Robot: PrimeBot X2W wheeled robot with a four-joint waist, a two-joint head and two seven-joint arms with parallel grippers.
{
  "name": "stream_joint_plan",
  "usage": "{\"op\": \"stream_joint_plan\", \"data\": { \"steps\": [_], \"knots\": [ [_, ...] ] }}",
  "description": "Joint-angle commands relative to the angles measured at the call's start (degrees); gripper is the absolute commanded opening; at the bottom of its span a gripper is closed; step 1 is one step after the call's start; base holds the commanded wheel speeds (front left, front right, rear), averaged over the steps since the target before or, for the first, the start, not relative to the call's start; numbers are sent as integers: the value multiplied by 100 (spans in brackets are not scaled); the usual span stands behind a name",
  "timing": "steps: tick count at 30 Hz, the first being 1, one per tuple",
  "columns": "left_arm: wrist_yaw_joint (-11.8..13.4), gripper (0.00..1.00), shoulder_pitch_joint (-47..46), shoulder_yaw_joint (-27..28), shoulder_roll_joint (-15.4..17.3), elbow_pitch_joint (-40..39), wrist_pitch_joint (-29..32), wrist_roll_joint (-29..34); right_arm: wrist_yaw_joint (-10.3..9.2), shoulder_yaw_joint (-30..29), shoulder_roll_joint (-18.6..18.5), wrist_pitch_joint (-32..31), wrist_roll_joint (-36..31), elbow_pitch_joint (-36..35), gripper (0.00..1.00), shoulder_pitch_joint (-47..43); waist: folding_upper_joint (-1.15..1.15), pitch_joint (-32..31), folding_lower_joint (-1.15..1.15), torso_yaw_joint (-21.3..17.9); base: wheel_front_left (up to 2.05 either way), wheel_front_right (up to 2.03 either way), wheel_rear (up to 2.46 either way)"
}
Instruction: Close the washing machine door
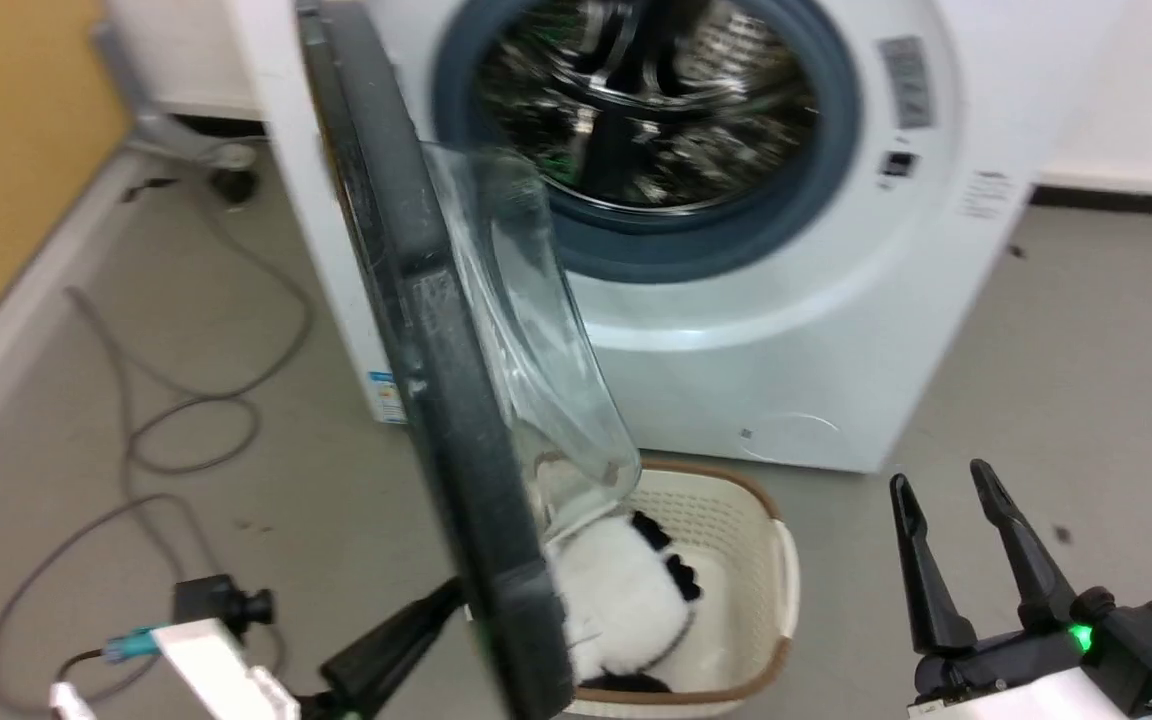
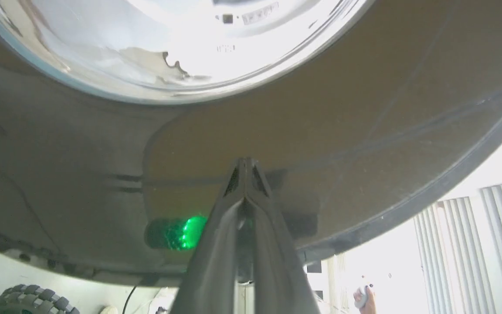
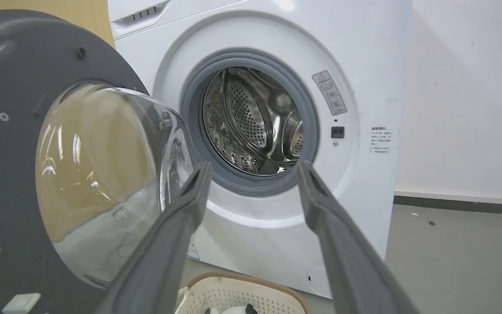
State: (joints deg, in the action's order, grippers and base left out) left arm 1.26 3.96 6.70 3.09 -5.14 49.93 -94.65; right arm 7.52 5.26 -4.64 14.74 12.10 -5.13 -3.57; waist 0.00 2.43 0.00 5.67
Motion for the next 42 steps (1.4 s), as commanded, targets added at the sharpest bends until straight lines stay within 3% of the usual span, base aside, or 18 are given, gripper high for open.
{"op": "stream_joint_plan", "data": {
  "steps": [1,9,15,28,34,42],
  "knots": [
    [-100,0,-4,-234,-19,-3,-130,-81,-3,-21,-61,26,-23,-42,100,20,0,208,0,-440,0,0,0],
    [-349,0,-560,-893,-21,210,-953,-675,-3,-50,-75,26,-30,-113,100,188,0,634,0,-1285,0,0,0],
    [-544,0,-1143,-1182,-21,618,-1690,-659,-3,-48,17,26,7,-119,100,303,0,867,0,-1965,0,0,0],
    [-803,0,-2791,-1325,-21,2042,-4235,-490,-3,-3,169,26,173,-10,100,359,0,982,0,-3071,0,0,0],
    [-860,0,-3315,-1347,-21,2645,-4923,-559,-3,54,174,26,275,20,100,326,0,821,0,-3236,0,0,0],
    [-873,0,-3103,-1668,-15,2664,-4859,-401,-3,-78,175,26,251,-12,100,221,0,557,0,-2900,0,0,0]
  ]
}}
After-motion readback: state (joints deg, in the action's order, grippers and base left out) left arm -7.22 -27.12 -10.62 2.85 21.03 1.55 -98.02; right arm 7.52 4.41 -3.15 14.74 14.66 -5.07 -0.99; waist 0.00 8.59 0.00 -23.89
